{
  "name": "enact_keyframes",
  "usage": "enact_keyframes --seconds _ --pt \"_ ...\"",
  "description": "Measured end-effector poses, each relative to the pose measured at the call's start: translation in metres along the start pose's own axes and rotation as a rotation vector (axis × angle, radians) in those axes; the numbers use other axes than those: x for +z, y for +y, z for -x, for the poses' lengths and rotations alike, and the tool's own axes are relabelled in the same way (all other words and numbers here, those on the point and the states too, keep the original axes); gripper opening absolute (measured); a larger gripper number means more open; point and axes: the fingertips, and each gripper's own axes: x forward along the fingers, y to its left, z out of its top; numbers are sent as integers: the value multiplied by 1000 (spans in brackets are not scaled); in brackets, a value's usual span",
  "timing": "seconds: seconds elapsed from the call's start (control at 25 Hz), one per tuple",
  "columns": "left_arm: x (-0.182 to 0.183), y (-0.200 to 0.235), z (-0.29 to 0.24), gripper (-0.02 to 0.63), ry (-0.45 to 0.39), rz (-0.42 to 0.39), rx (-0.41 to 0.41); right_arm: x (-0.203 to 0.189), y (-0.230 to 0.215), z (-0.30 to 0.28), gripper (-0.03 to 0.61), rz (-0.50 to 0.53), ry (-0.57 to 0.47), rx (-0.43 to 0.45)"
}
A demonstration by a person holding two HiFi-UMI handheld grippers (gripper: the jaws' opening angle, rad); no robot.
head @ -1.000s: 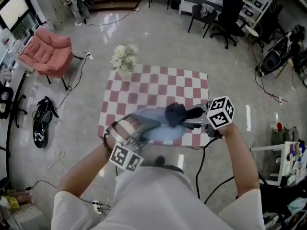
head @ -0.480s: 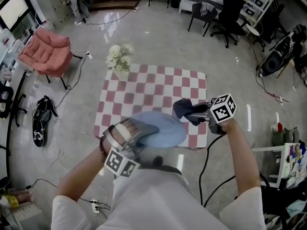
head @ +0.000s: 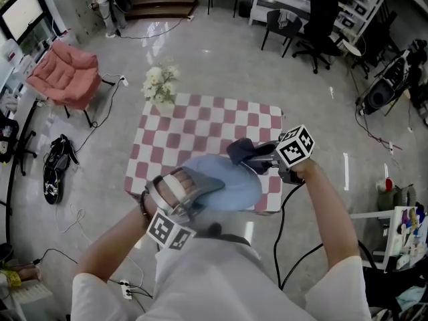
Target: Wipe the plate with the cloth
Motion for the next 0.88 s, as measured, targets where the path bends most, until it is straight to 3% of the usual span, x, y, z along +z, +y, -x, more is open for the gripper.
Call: enact_keyframes --seconds 0.44,0.72,0.88 --pt "5 -4 -20 43 24 -57 -27 -1 32 3 133 95 86 103" --pt "14 -14 -31 43 22 -83 -54 -5 74 1 133 209 150 221" --pt "16 -15 -35 43 28 -87 -51 -1 88 0 133 225 143 271"
